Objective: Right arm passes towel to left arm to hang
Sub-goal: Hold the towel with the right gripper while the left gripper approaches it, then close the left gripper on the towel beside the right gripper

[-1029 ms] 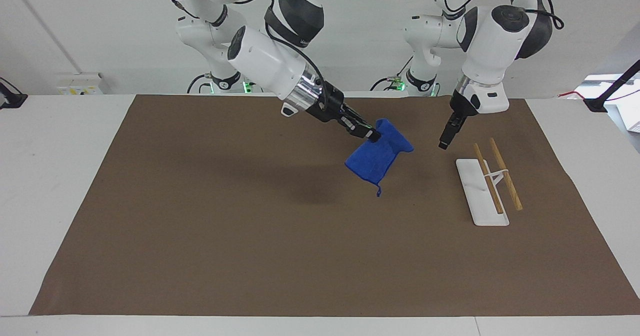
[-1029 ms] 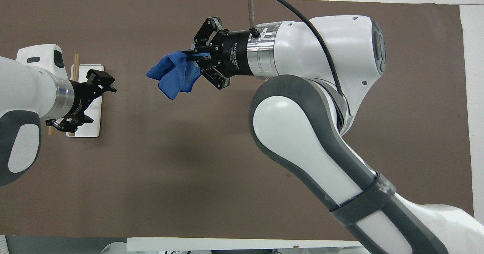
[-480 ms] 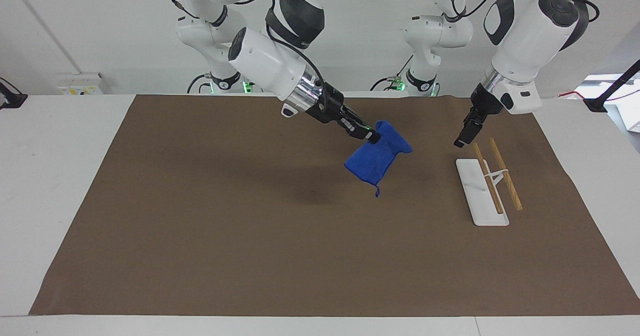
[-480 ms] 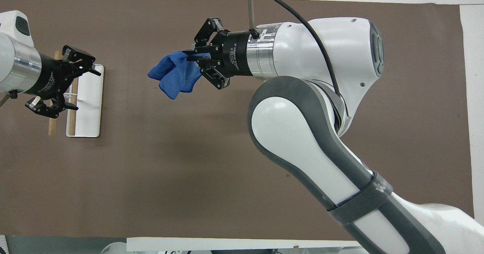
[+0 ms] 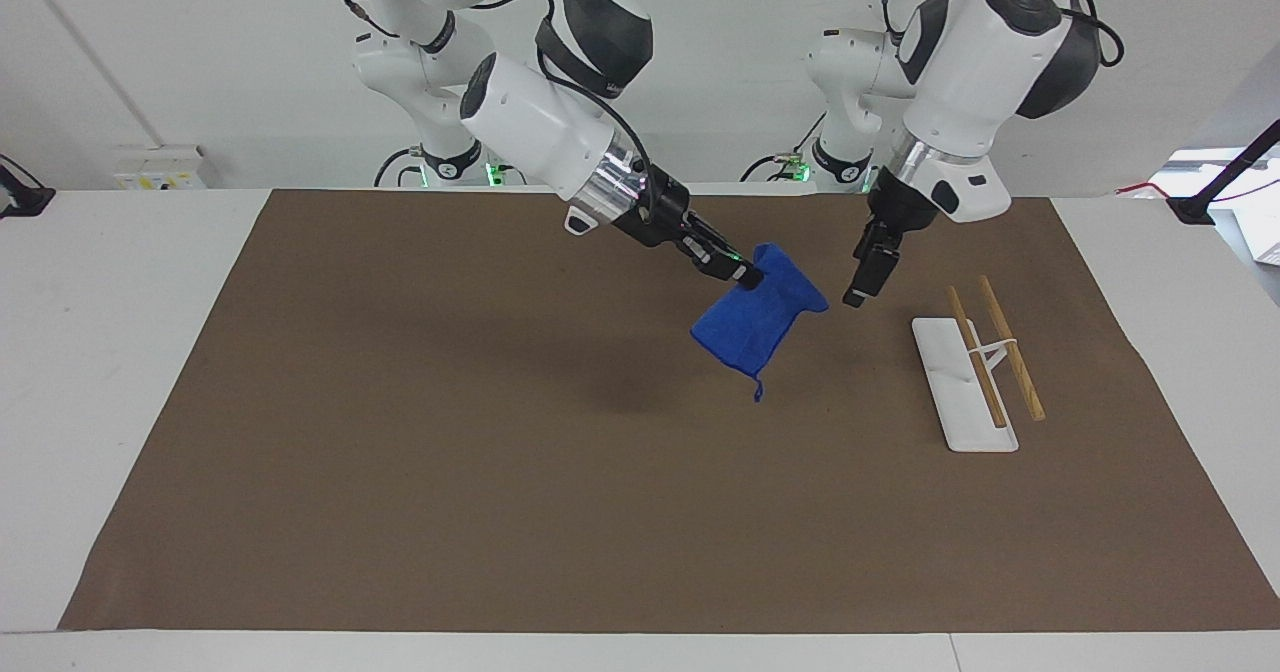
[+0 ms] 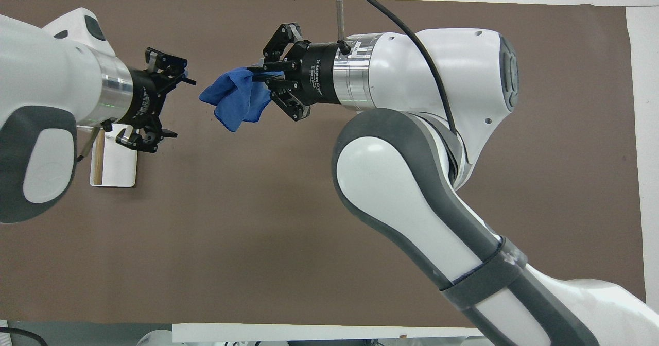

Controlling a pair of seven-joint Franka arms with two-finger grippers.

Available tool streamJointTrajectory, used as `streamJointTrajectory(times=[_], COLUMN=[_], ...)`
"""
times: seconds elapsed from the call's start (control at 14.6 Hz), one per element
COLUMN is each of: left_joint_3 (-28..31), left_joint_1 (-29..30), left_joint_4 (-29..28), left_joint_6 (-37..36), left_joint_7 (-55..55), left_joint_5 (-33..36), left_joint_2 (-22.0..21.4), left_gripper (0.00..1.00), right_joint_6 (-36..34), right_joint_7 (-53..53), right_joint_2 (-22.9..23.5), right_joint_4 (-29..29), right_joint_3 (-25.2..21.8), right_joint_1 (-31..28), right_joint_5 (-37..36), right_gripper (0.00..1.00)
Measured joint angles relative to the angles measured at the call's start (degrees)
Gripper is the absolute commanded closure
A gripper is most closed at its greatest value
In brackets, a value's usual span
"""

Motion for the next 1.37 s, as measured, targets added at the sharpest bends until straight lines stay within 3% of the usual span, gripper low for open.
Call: streamJointTrajectory(times=[0.21, 0.55, 0.69, 0.89, 1.03, 1.17, 1.23, 1.3, 1.37], left_joint_3=[0.0, 0.2, 0.2, 0.3, 0.3, 0.3, 0.3, 0.4, 0.4], left_joint_1=[-0.6, -0.6, -0.6, -0.6, -0.6, -0.6, -0.6, -0.6, -0.6], left_joint_4=[0.0, 0.0, 0.0, 0.0, 0.0, 0.0, 0.0, 0.0, 0.0], left_joint_6=[2.2, 3.8, 4.5, 4.6, 4.6, 4.6, 4.6, 4.6, 4.6], left_joint_7=[-0.3, 0.6, 0.8, 0.8, 0.9, 0.9, 0.9, 0.9, 0.9], left_joint_5=[-0.4, -0.4, -0.4, -0.4, -0.4, -0.4, -0.4, -0.4, -0.4], left_joint_2=[0.3, 0.9, 1.5, 2.1, 2.1, 2.1, 2.1, 2.1, 2.1], left_gripper=[0.34, 0.44, 0.56, 0.88, 0.98, 1.0, 1.0, 1.0, 1.0], right_joint_6=[0.1, 0.1, 0.1, 0.1, 0.1, 0.1, 0.1, 0.1, 0.1], right_joint_7=[0.0, 0.0, 0.0, 0.0, 0.0, 0.0, 0.0, 0.0, 0.0], right_joint_2=[0.0, 0.0, 0.0, 0.0, 0.0, 0.0, 0.0, 0.0, 0.0], right_joint_4=[0.0, 0.0, 0.0, 0.0, 0.0, 0.0, 0.0, 0.0, 0.0], right_joint_3=[0.0, 0.0, 0.0, 0.0, 0.0, 0.0, 0.0, 0.0, 0.0], right_joint_1=[0.2, 0.2, 0.2, 0.2, 0.2, 0.2, 0.2, 0.2, 0.2], right_joint_5=[0.0, 0.0, 0.0, 0.0, 0.0, 0.0, 0.0, 0.0, 0.0], right_gripper=[1.0, 1.0, 1.0, 1.0, 1.0, 1.0, 0.93, 0.6, 0.39])
